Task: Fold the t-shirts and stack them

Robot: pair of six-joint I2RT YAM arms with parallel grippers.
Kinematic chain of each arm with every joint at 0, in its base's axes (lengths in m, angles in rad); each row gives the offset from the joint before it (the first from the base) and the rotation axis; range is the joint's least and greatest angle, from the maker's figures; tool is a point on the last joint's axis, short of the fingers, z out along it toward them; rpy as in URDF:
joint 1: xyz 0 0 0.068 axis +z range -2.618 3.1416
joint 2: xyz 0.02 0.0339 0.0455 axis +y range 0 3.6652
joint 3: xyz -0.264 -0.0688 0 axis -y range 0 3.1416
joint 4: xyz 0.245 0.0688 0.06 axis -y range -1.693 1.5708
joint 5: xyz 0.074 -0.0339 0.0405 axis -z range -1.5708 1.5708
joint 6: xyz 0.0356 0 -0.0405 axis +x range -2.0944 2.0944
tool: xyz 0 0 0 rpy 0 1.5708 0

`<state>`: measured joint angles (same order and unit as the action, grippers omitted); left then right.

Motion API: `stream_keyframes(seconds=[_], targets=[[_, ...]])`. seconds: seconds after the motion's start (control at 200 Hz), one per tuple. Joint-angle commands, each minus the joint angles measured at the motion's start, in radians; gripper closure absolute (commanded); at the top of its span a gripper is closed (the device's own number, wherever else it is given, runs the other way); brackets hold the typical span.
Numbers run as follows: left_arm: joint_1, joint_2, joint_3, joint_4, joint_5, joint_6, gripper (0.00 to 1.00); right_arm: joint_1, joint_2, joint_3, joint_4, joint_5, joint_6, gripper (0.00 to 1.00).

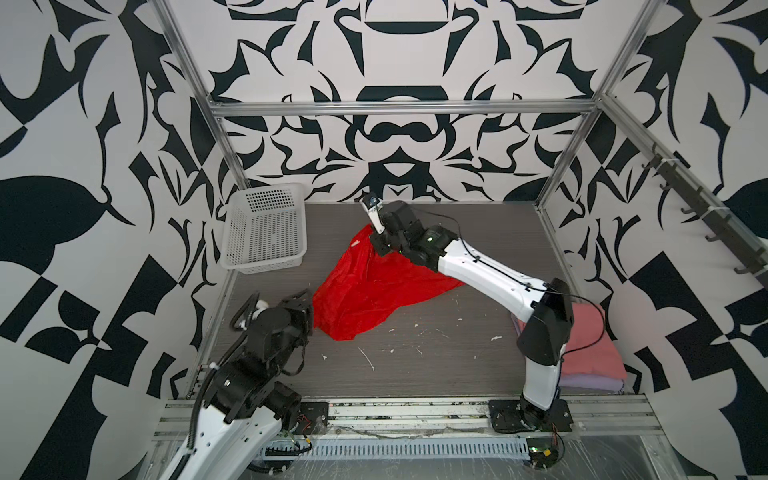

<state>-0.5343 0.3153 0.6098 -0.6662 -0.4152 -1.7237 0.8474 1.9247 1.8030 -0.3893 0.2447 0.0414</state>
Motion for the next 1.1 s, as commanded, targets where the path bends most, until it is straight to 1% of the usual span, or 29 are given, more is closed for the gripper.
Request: stream_keyframes(seconds=[0.0, 0.08, 0.13, 0.2, 0.25, 0.265, 0.29, 0.325, 0.34, 0.42, 0.455, 0.505, 0.565, 0.655, 0.735, 0.79, 0.85, 0.91, 1.0, 1.095], targets=[[0.002, -0.09, 0.037, -0.368, -0.214, -0.126, 0.38, 0.027, 0.003, 0.001, 0.098, -0.082, 0.185, 1.0], [0.002, -0.121, 0.064, -0.425, -0.259, -0.114, 0.35, 0.051, 0.061, 0.049, 0.11, -0.137, 0.193, 1.0], [0.002, -0.119, 0.078, -0.443, -0.275, -0.107, 0.35, 0.058, 0.097, 0.094, 0.107, -0.213, 0.194, 1.0], [0.002, -0.104, 0.087, -0.446, -0.289, -0.096, 0.34, 0.069, 0.153, 0.174, 0.089, -0.307, 0.191, 1.0], [0.002, -0.088, 0.092, -0.433, -0.295, -0.082, 0.33, 0.079, 0.185, 0.234, 0.054, -0.346, 0.181, 1.0], [0.002, -0.082, 0.093, -0.426, -0.297, -0.077, 0.33, 0.08, 0.192, 0.244, 0.045, -0.351, 0.176, 0.98], [0.002, -0.072, 0.094, -0.412, -0.299, -0.068, 0.33, 0.084, 0.199, 0.259, 0.032, -0.351, 0.168, 0.91], [0.002, -0.056, 0.095, -0.393, -0.302, -0.052, 0.33, 0.084, 0.198, 0.265, 0.027, -0.347, 0.162, 0.75], [0.002, -0.047, 0.096, -0.385, -0.304, -0.046, 0.33, 0.085, 0.194, 0.264, 0.03, -0.343, 0.16, 0.7], [0.002, 0.013, 0.108, -0.342, -0.306, -0.003, 0.33, 0.081, 0.144, 0.218, 0.026, -0.236, 0.104, 0.59], [0.002, 0.049, 0.119, -0.325, -0.306, 0.027, 0.33, 0.076, 0.112, 0.183, 0.034, -0.185, 0.089, 0.56], [0.002, 0.108, 0.143, -0.306, -0.3, 0.076, 0.31, 0.058, 0.052, 0.127, 0.047, -0.145, 0.079, 0.51], [0.002, 0.192, 0.183, -0.276, -0.292, 0.158, 0.29, 0.018, -0.016, 0.071, 0.048, -0.147, 0.091, 0.49], [0.002, 0.337, 0.256, -0.198, -0.265, 0.319, 0.27, -0.057, -0.117, -0.015, 0.044, -0.148, 0.156, 0.49], [0.002, 0.476, 0.332, -0.091, -0.208, 0.499, 0.26, -0.143, -0.199, -0.102, 0.047, -0.147, 0.233, 0.48], [0.003, 0.579, 0.389, -0.019, -0.147, 0.626, 0.25, -0.207, -0.244, -0.163, 0.053, -0.145, 0.285, 0.48], [0.007, 0.701, 0.462, 0.042, -0.059, 0.755, 0.23, -0.27, -0.283, -0.219, 0.051, -0.131, 0.336, 0.48], [0.017, 0.829, 0.549, 0.085, 0.063, 0.875, 0.22, -0.338, -0.311, -0.256, 0.032, -0.137, 0.394, 0.48], [0.023, 1.04, 0.701, 0.085, 0.229, 1.012, 0.2, -0.421, -0.338, -0.307, 0.005, -0.143, 0.465, 0.48], [0.027, 1.228, 0.856, 0.071, 0.338, 1.117, 0.19, -0.478, -0.351, -0.352, -0.012, -0.132, 0.509, 0.48]])
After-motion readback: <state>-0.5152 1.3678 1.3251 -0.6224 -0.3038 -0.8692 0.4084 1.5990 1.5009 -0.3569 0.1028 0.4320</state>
